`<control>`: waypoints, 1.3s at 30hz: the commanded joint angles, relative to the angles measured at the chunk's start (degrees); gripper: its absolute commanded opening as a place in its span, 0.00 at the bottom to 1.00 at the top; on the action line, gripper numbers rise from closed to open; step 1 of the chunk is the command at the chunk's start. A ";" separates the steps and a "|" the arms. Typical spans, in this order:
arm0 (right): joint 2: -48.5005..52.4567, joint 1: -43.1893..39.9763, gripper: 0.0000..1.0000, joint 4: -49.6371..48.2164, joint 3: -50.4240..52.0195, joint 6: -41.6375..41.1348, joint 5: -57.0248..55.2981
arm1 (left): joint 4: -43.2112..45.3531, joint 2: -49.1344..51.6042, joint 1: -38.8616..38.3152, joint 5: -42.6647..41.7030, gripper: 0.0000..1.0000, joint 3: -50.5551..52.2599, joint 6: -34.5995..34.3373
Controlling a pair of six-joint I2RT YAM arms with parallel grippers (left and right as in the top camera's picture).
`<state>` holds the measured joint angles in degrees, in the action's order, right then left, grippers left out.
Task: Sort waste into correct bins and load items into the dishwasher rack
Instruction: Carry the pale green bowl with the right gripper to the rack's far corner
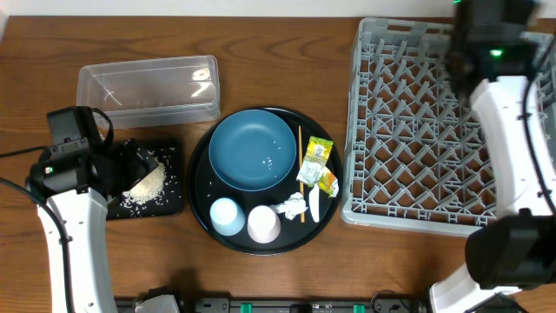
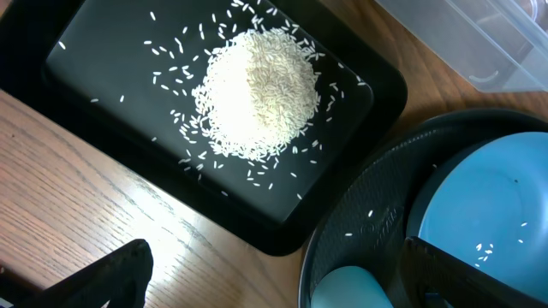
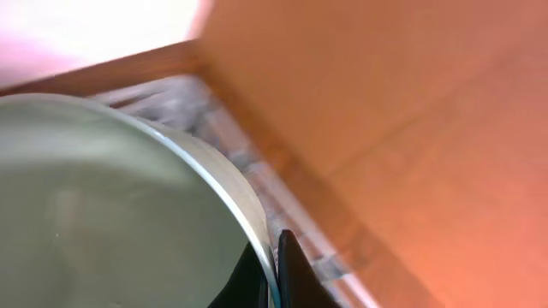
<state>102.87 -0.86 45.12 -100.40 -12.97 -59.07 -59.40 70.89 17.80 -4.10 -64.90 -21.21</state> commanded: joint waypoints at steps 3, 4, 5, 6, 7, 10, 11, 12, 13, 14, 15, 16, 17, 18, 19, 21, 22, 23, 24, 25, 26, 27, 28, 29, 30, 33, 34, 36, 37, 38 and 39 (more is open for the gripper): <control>3.10 -8.46 0.01 -4.81 -0.09 -0.02 -10.34 | -0.20 0.28 0.24 0.07 0.93 0.83 -0.55; 3.43 -9.81 0.01 -5.57 -0.09 0.42 -10.32 | -0.20 0.28 0.24 0.07 0.92 0.83 -0.55; 4.00 -10.99 0.01 -6.10 -0.09 0.42 -10.34 | -0.20 0.28 0.24 0.07 0.93 0.83 -0.55; 4.48 -12.26 0.01 -6.69 -0.09 0.39 -10.34 | -0.24 0.28 0.24 0.07 0.93 0.83 -0.55; 5.18 -13.42 0.01 -7.28 -0.09 0.42 -10.40 | -0.37 0.28 0.24 0.07 0.93 0.83 -0.55; 7.41 -16.26 0.01 -9.75 -0.09 1.29 -10.58 | -0.68 0.28 0.24 0.07 0.93 0.83 -0.55; 8.50 -17.18 0.01 -11.63 -0.09 2.99 -10.56 | -0.79 0.28 0.24 0.07 0.93 0.83 -0.52; 9.51 -17.62 0.01 -13.57 -0.09 5.33 -10.58 | -0.83 0.28 0.24 0.07 0.92 0.83 -0.52; 10.62 -17.97 0.01 -16.28 -0.09 8.81 -10.58 | -0.83 0.28 0.24 0.07 0.92 0.83 -0.52; 11.63 -18.05 0.01 -18.71 -0.09 12.00 -10.56 | -0.83 0.28 0.24 0.07 0.93 0.83 -0.52; 12.72 -18.03 0.01 -21.81 -0.09 15.74 -10.56 | -0.81 0.28 0.24 0.07 0.93 0.83 -0.52; 13.88 -17.94 0.01 -24.81 -0.09 18.93 -10.56 | -0.81 0.28 0.24 0.07 0.92 0.83 -0.52; 14.75 -17.88 0.01 -27.10 -0.09 21.31 -10.56 | -0.81 0.28 0.24 0.07 0.93 0.83 -0.52; 15.78 -17.77 0.01 -29.09 -0.09 23.39 -10.56 | -0.79 0.28 0.24 0.09 0.93 0.83 -0.52; 16.65 -17.62 0.01 -30.49 -0.09 24.33 -10.54 | -0.79 0.28 0.24 0.07 0.93 0.83 -0.52; 18.32 -17.33 0.01 -31.98 -0.09 24.87 -10.14 | -0.79 0.28 0.24 0.09 0.93 0.83 -0.52; 19.10 -17.14 0.01 -32.13 -0.09 24.90 -9.11 | -0.79 0.28 0.24 0.07 0.93 0.83 -0.52; 19.82 -16.96 0.01 -32.09 -0.09 24.87 -7.91 | -0.79 0.28 0.24 0.07 0.92 0.83 -0.52; 20.50 -16.65 0.01 -32.06 -0.09 24.87 -7.23 | -0.79 0.28 0.24 0.07 0.92 0.83 -0.52; 21.07 -16.37 0.01 -32.09 -0.09 24.85 -6.91 | -0.79 0.28 0.24 0.07 0.92 0.83 -0.52; 21.73 -15.98 0.01 -32.13 -0.09 24.83 -6.80 | -0.79 0.28 0.24 0.07 0.93 0.83 -0.52; 22.21 -15.61 0.01 -32.15 -0.09 24.83 -6.62 | -0.79 0.28 0.24 0.07 0.93 0.83 -0.52; 22.80 -15.26 0.01 -32.17 -0.09 24.83 -6.38 | -0.79 0.28 0.24 0.07 0.93 0.83 -0.52; 23.30 -14.82 0.01 -32.06 -0.09 24.81 -5.70 | -0.79 0.28 0.24 0.07 0.93 0.83 -0.52; 23.76 -14.38 0.01 -32.06 -0.09 24.83 -5.25 | -0.79 0.28 0.24 0.07 0.93 0.83 -0.52; 24.59 -12.94 0.01 -31.19 -0.07 24.81 -3.26 | -0.79 0.28 0.24 0.07 0.93 0.83 -0.55; 24.85 -12.41 0.01 -30.93 -0.09 24.81 -2.67 | -0.79 0.28 0.24 0.07 0.93 0.83 -0.52; 25.31 -11.47 0.01 -29.94 -0.07 24.81 0.07 | -0.79 0.28 0.24 0.07 0.92 0.83 -0.55; 25.35 -11.08 0.02 -29.20 -0.07 24.79 1.16 | -0.79 0.28 0.24 0.07 0.93 0.83 -0.52; 25.40 -10.67 0.04 -28.41 -0.07 24.39 2.16 | -0.76 0.28 0.24 0.07 0.93 0.83 -0.52; 25.40 -10.19 0.05 -27.34 -0.07 23.45 3.21 | -0.76 0.28 0.24 0.07 0.93 0.83 -0.52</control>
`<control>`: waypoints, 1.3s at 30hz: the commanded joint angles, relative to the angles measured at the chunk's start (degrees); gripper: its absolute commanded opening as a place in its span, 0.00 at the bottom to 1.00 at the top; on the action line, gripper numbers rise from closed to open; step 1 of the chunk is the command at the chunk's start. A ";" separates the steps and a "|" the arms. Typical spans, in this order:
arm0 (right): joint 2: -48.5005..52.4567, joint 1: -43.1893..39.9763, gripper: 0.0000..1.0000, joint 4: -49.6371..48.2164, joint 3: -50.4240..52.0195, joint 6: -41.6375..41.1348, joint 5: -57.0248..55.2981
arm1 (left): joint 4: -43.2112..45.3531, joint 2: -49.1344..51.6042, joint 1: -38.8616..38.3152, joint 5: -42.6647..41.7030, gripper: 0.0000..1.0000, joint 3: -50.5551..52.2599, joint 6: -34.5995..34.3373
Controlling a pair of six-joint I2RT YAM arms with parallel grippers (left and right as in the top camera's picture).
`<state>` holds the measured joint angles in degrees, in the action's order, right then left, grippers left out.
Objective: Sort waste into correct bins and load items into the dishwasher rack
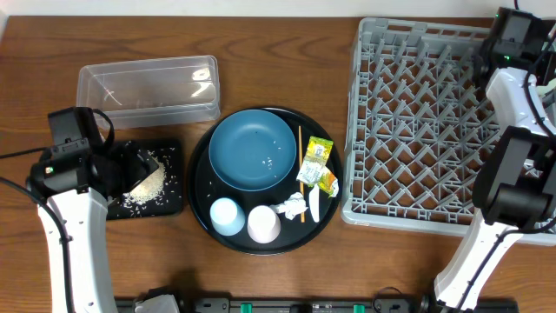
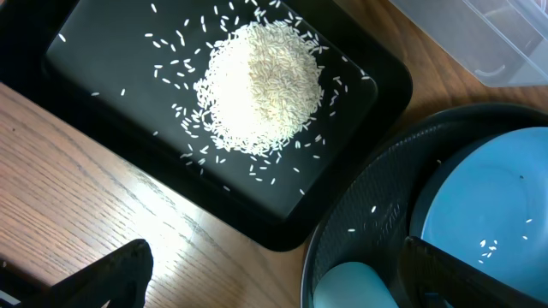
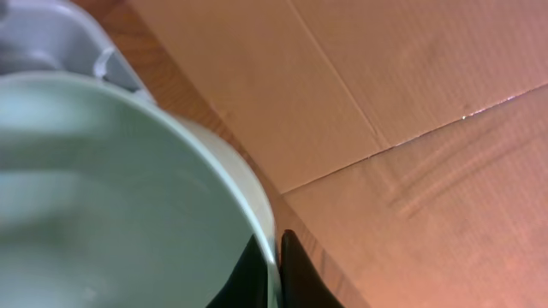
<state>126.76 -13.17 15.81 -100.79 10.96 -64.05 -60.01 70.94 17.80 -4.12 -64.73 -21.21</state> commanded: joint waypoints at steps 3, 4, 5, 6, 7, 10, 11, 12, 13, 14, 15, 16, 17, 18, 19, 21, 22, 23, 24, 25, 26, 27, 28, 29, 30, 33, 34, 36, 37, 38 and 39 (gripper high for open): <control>1.51 3.10 0.01 3.30 0.33 -1.09 8.61 | -0.15 0.24 0.24 0.09 0.93 0.66 -0.52; 1.51 3.39 0.01 3.30 0.33 -1.07 8.59 | -0.15 0.24 0.24 0.11 0.93 0.66 -0.52; 1.51 3.56 0.01 3.28 0.33 -1.05 8.59 | -0.15 0.24 0.24 0.09 0.93 0.66 -0.52; 1.51 3.72 0.01 3.28 0.33 -1.05 8.59 | -0.15 0.24 0.24 0.09 0.93 0.66 -0.52; 1.51 3.82 0.01 3.28 0.33 -1.03 8.61 | -0.15 0.24 0.24 0.11 0.93 0.66 -0.52; 1.51 4.28 0.01 3.65 0.33 -1.03 8.66 | -0.15 0.24 0.24 0.09 0.93 0.66 -0.52; 1.51 4.48 0.01 3.80 0.33 -1.03 8.81 | -0.15 0.24 0.24 0.09 0.93 0.66 -0.52; 1.51 4.66 0.01 4.04 0.33 -1.03 8.98 | -0.15 0.24 0.24 0.09 0.93 0.66 -0.52; 1.51 4.94 0.01 4.44 0.33 -1.03 9.11 | -0.15 0.24 0.24 0.11 0.92 0.66 -0.52; 1.51 5.31 0.01 4.92 0.33 -1.03 9.53 | -0.15 0.24 0.24 0.09 0.92 0.66 -0.52; 1.51 5.70 0.01 5.51 0.33 -1.03 10.29 | -0.15 0.24 0.24 0.09 0.93 0.66 -0.52; 1.51 6.01 0.01 5.95 0.33 -1.05 11.17 | -0.15 0.24 0.24 0.09 0.93 0.66 -0.52; 1.51 6.34 0.01 6.38 0.33 -1.05 12.11 | -0.15 0.24 0.24 0.09 0.93 0.66 -0.52; 1.51 6.75 0.02 6.95 0.33 -1.07 12.70 | -0.15 0.24 0.24 0.11 0.93 0.66 -0.52; 1.51 6.97 0.03 7.37 0.33 -1.07 12.92 | -0.15 0.24 0.24 0.09 0.93 0.66 -0.52; 1.51 7.61 0.03 8.55 0.33 -1.09 13.07 | -0.15 0.24 0.24 0.09 0.92 0.66 -0.52; 1.51 7.87 0.03 9.33 0.33 -1.09 12.81 | -0.15 0.24 0.24 0.11 0.92 0.66 -0.52; 1.51 7.89 0.02 9.51 0.33 -1.11 12.48 | -0.15 0.24 0.24 0.11 0.93 0.66 -0.52; 1.51 7.96 0.01 9.64 0.33 -2.10 10.67 | -0.15 0.24 0.24 0.09 0.92 0.66 -0.52; 1.46 7.93 0.01 9.53 0.31 -3.58 8.22 | -0.15 0.24 0.24 0.09 0.93 0.66 -0.52; 1.38 7.93 0.01 9.38 0.31 -4.28 6.10 | -0.15 0.24 0.24 0.11 0.92 0.66 -0.52; 1.27 7.85 0.01 9.11 0.31 -4.26 4.24 | -0.15 0.24 0.24 0.11 0.93 0.66 -0.52; 1.07 7.67 0.01 8.72 0.31 -4.24 2.62 | -0.15 0.24 0.24 0.09 0.93 0.66 -0.52; 0.90 7.37 0.01 8.09 0.31 -4.15 0.50 | -0.15 0.24 0.24 0.09 0.93 0.66 -0.52; 0.68 6.88 0.01 7.21 0.31 -4.02 -1.99 | -0.15 0.24 0.24 0.11 0.93 0.66 -0.52; 0.52 4.94 0.01 4.00 0.31 -2.51 -7.89 | -0.17 0.24 0.24 0.11 0.93 0.66 -0.52; 0.52 4.28 0.01 2.97 0.31 -1.01 -8.31 | -0.17 0.24 0.24 0.09 0.92 0.66 -0.52; 0.52 2.71 0.01 1.51 0.31 1.36 -8.74 | -0.17 0.24 0.24 0.09 0.93 0.66 -0.52; 0.52 2.05 0.01 0.98 0.31 2.03 -9.11 | -0.15 0.24 0.24 0.11 0.93 0.66 -0.52; 0.52 1.22 0.01 0.15 0.31 2.60 -10.10 | -0.17 0.24 0.24 0.11 0.93 0.66 -0.52; 0.52 0.55 0.01 -0.68 0.31 3.17 -11.13 | -0.15 0.24 0.24 0.09 0.93 0.66 -0.52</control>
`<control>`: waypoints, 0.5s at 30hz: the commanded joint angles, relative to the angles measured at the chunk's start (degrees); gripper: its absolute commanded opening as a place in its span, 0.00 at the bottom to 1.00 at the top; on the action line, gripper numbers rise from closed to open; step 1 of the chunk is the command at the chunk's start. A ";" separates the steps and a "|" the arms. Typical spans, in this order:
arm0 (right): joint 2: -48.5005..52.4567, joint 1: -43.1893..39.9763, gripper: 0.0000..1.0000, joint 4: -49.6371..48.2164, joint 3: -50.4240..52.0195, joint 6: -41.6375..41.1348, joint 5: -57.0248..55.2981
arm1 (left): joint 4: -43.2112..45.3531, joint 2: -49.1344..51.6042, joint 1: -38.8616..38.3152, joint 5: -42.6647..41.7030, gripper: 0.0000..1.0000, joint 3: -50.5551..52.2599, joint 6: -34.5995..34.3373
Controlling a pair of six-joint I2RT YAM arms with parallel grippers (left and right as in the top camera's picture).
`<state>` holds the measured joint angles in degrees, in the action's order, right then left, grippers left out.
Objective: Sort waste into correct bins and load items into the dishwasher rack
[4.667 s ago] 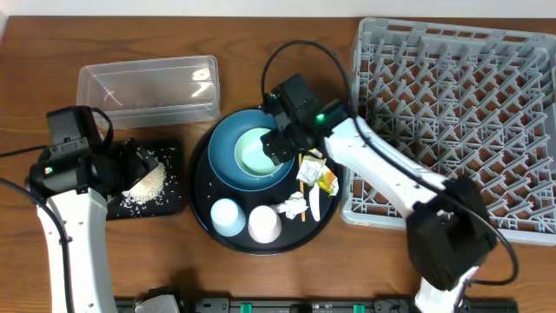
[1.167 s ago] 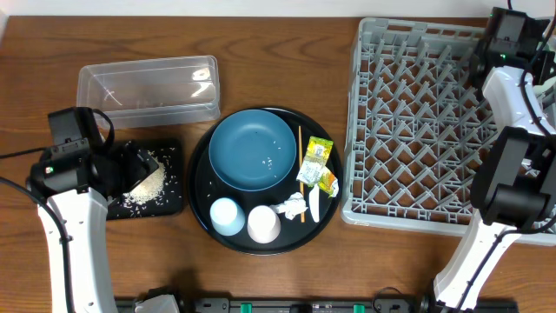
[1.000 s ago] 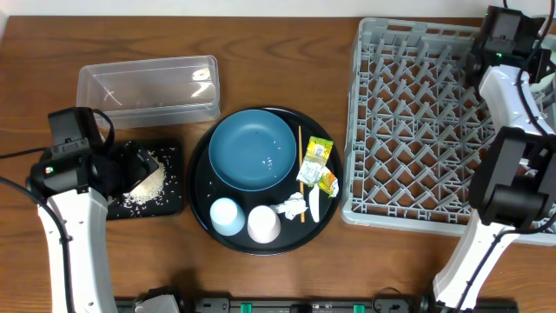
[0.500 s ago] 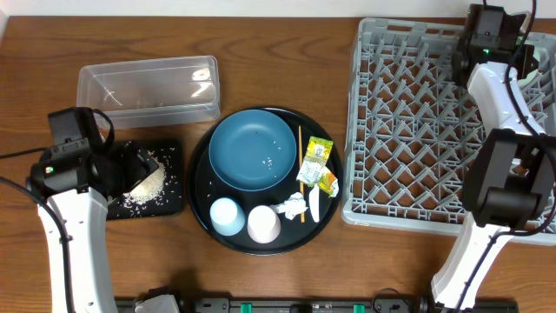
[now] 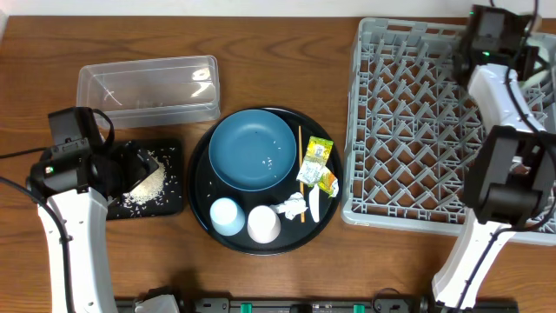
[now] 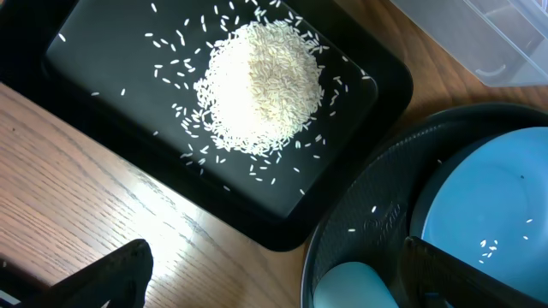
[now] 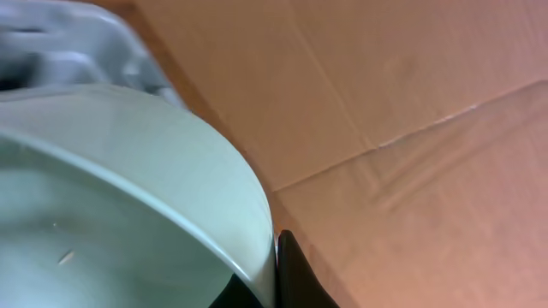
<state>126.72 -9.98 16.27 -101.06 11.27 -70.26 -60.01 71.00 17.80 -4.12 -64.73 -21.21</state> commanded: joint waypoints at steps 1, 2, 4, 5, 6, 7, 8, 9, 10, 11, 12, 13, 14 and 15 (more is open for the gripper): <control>0.57 -3.10 0.01 -1.92 0.57 3.52 -5.57 | -0.15 0.17 0.24 0.11 0.93 0.66 -0.52; 0.57 -3.72 0.01 -3.13 0.57 4.72 -6.23 | -0.13 0.17 0.24 0.09 0.93 0.66 -0.52; 0.57 -4.79 0.01 -5.57 0.57 7.39 -6.25 | -0.07 0.17 0.24 0.11 0.93 0.66 -0.52; 0.57 -5.29 0.01 -6.88 0.57 8.81 -6.27 | 0.02 0.17 0.24 0.11 0.93 0.66 -0.52; 0.57 -5.75 0.01 -8.22 0.57 10.19 -6.27 | 0.09 0.17 0.24 0.11 0.93 0.66 -0.52; 0.57 -6.10 0.01 -9.29 0.57 11.28 -6.29 | 0.09 0.17 0.24 0.11 0.93 0.66 -0.52; 0.57 -6.38 0.01 -10.40 0.57 12.46 -6.27 | 0.11 0.17 0.24 0.11 0.93 0.66 -0.52; 0.57 -6.71 0.01 -11.54 0.57 13.70 -6.27 | 0.09 0.17 0.24 0.09 0.93 0.66 -0.52; 0.57 -6.99 0.01 -12.33 0.57 14.75 -6.21 | 0.11 0.17 0.24 0.11 0.93 0.66 -0.52; 0.57 -7.28 0.01 -12.70 0.57 14.84 -6.19 | 0.11 0.17 0.24 0.09 0.93 0.66 -0.52; 0.57 -7.52 0.01 -12.66 0.57 14.75 -5.79 | 0.11 0.17 0.24 0.11 0.93 0.66 -0.52; 0.59 -7.74 0.01 -12.57 0.59 14.75 -5.33 | 0.15 0.17 0.24 0.11 0.92 0.66 -0.52; 0.70 -7.87 0.01 -12.20 0.61 14.73 -5.16 | 0.20 0.17 0.24 0.11 0.92 0.66 -0.52; 0.74 -8.00 0.01 -12.15 0.68 14.75 -5.16 | 0.26 0.17 0.24 0.11 0.93 0.66 -0.52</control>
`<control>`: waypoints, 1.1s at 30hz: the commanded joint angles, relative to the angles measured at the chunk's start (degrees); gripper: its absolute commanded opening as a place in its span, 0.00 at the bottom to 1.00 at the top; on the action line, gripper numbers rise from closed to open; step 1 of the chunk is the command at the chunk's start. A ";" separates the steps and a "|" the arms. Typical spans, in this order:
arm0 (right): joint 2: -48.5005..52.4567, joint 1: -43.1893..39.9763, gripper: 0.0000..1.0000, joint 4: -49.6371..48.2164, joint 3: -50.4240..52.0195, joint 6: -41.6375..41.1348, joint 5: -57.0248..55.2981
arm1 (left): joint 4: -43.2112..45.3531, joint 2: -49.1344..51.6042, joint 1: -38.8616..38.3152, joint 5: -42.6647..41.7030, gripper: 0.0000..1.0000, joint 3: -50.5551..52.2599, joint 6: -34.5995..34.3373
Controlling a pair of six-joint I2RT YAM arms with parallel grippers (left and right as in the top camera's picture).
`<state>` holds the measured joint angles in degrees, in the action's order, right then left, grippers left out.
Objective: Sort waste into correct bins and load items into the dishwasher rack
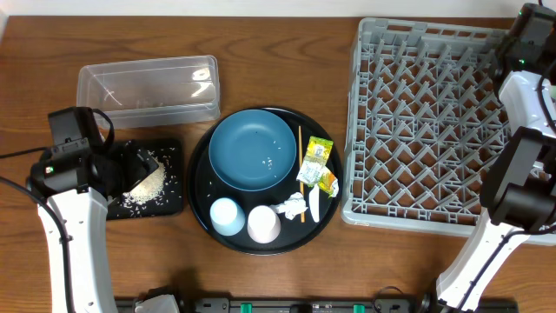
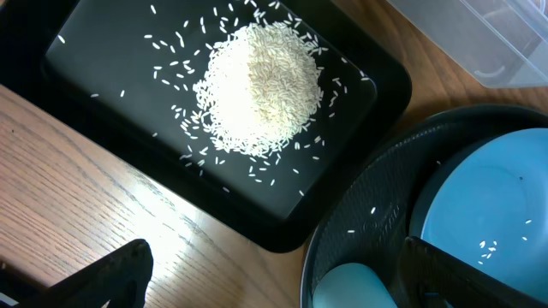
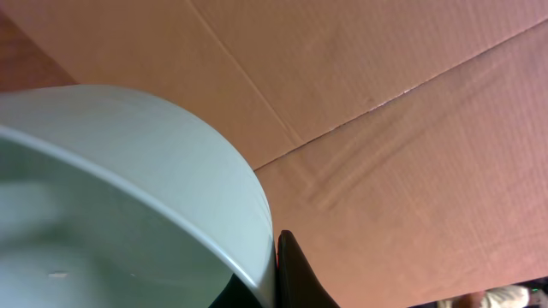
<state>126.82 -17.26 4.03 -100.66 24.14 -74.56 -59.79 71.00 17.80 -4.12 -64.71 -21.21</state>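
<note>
My right gripper (image 3: 272, 257) is shut on the rim of a pale green bowl (image 3: 111, 188), which fills the right wrist view against brown cardboard. In the overhead view that arm (image 1: 527, 30) is at the back right corner of the grey dishwasher rack (image 1: 417, 122); the bowl does not show there. A round black tray (image 1: 201, 187) holds a blue plate (image 1: 252, 149), a pale blue cup (image 1: 226, 215), a white cup (image 1: 264, 223), a chopstick (image 1: 301, 169) and wrappers (image 1: 316, 165). My left gripper (image 2: 274, 278) is open and empty beside the rice.
A black rectangular tray (image 2: 103, 137) carries a pile of rice (image 2: 257, 90). Behind it stands a clear plastic container (image 1: 148, 89). Loose rice grains lie on the blue plate (image 2: 488, 214) and the round tray. Cardboard lies past the table's right edge.
My right arm has shifted right, from over the rack's back edge to its back right corner. The rack's rim is gone from the right wrist view. The left arm is unchanged.
My right gripper held the green bowl's rim over the rack's back right part. It then stood at the far right corner, then further left along the back edge, and now at the corner again, bowl still held. The left arm and tray items stayed put.
</note>
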 commanded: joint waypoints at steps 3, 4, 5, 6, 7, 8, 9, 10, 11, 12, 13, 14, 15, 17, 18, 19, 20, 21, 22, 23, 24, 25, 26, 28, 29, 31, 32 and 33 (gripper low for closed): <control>0.81 -0.70 0.01 0.94 0.68 1.84 0.37 | 0.11 0.17 0.24 0.09 0.93 0.63 -0.52; 0.81 -0.57 0.01 1.44 0.98 1.66 1.29 | 0.11 0.17 0.24 0.09 0.93 0.63 -0.52; 0.81 -0.28 0.01 2.05 1.29 1.03 1.44 | 0.15 0.17 0.24 0.09 0.92 0.63 -0.52; 0.81 -0.02 0.01 2.23 1.53 0.90 1.57 | 0.26 0.17 0.24 0.09 0.93 0.63 -0.52; 0.81 0.50 0.01 2.21 2.08 0.70 1.64 | 0.37 0.17 0.24 0.09 0.93 0.63 -0.52; 0.81 1.09 0.01 2.21 2.56 0.74 1.99 | 0.50 0.17 0.24 0.09 0.93 0.63 -0.55; 0.81 1.62 0.01 2.21 2.95 0.74 2.05 | 0.50 0.17 0.24 0.09 0.92 0.63 -0.55; 0.81 2.23 0.01 2.25 3.43 0.74 2.47 | 0.48 0.17 0.24 0.09 0.92 0.63 -0.52; 0.81 2.75 0.01 2.47 3.93 0.74 3.17 | 0.46 0.17 0.24 0.09 0.93 0.63 -0.52; 0.81 3.39 0.01 2.93 4.57 0.74 4.04 | 0.46 0.17 0.24 0.09 0.93 0.63 -0.52; 0.81 3.87 0.01 3.13 5.11 0.72 4.33 | 0.46 0.17 0.24 0.09 0.93 0.63 -0.52; 0.81 4.35 0.01 3.06 5.92 0.70 4.37 | 0.46 0.17 0.24 0.09 0.93 0.63 -0.55; 0.81 4.72 0.01 3.04 6.67 0.42 4.37 | 0.46 0.17 0.24 0.09 0.92 0.63 -0.55; 0.81 5.53 0.01 3.08 8.04 -0.55 4.33 | 0.46 0.17 0.24 0.09 0.93 0.63 -0.52; 0.81 5.92 0.01 3.04 8.66 -0.57 4.35 | 0.48 0.17 0.24 0.09 0.93 0.63 -0.52; 0.81 6.25 0.01 3.04 9.09 -0.59 4.35 | 0.48 0.17 0.24 0.09 0.92 0.63 -0.52; 0.81 6.62 0.02 3.06 9.42 -0.79 4.31 | 0.48 0.17 0.24 0.09 0.93 0.63 -0.52; 0.81 7.10 0.09 3.13 9.62 -0.76 4.24 | 0.48 0.17 0.24 0.09 0.93 0.63 -0.52; 0.81 7.41 0.19 3.28 9.62 -0.76 4.04 | 0.48 0.17 0.24 0.09 0.93 0.63 -0.52; 0.81 7.80 0.27 3.50 9.62 -0.76 3.87 | 0.48 0.17 0.24 0.09 0.93 0.63 -0.52; 0.81 8.15 0.33 3.61 9.62 -0.76 3.78 | 0.48 0.17 0.24 0.09 0.93 0.63 -0.52; 0.81 8.68 0.39 3.78 9.62 -0.79 3.19 | 0.48 0.17 0.24 0.09 0.93 0.63 -0.52; 0.79 9.03 0.46 4.00 9.62 -0.81 2.71 | 0.50 0.17 0.24 0.09 0.93 0.63 -0.52; 0.79 9.99 0.64 5.16 9.62 -2.40 2.34 | 0.52 0.17 0.24 0.09 0.93 0.63 -0.52; 0.61 10.51 0.70 6.25 9.62 -3.65 2.36 | 0.52 0.17 0.24 0.09 0.92 0.63 -0.52; 0.20 11.43 0.78 8.37 9.62 -6.51 2.40 | 0.52 0.17 0.24 0.09 0.92 0.63 -0.52; -0.09 11.91 0.79 9.49 9.60 -8.07 2.43 | 0.50 0.17 0.24 0.09 0.93 0.63 -0.52; -0.52 12.22 0.80 10.45 9.60 -8.98 2.82 | 0.50 0.17 0.24 0.09 0.93 0.63 -0.52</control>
<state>127.11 -6.37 13.26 -91.15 20.12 -71.55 -59.16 71.05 17.80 -4.12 -64.64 -21.21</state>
